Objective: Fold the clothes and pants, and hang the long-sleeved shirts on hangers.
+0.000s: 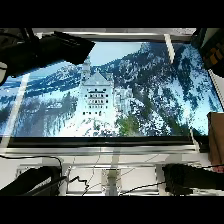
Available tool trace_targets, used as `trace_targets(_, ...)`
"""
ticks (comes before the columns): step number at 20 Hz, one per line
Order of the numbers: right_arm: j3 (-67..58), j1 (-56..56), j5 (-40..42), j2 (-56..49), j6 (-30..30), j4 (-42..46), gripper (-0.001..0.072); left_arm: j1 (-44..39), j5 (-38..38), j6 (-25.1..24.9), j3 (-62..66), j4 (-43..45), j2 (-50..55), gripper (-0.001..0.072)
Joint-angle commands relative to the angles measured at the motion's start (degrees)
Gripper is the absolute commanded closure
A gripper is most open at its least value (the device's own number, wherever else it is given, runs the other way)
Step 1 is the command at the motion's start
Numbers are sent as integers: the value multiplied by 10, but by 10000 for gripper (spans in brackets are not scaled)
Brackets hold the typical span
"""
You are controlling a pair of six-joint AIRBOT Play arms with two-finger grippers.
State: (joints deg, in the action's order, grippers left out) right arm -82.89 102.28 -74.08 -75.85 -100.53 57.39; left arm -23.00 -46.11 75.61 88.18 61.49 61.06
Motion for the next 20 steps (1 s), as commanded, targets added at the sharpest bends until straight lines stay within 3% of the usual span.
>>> trace_targets(1, 0, -14, 1, -1, 42, -38, 597, 0, 0, 0, 0, 0, 0, 289)
trace_targets(3, 0, -59, 7, -1, 97, -112, 665, 0, 0, 0, 0, 0, 0, 290)
trace_targets(5, -1, -137, 3, 0, 138, -184, 676, 0, 0, 0, 0, 0, 0, 290)
trace_targets(7, -16, -249, -23, 1, 153, -175, 677, 0, 0, 0, 0, 0, 0, 290)
trace_targets(17, -53, -879, -29, 74, 177, 137, 677, 0, 0, 0, 0, 0, 0, 290)
trace_targets(20, -53, -1019, -16, 77, 130, 269, 677, 0, 0, 0, 0, 0, 0, 290)
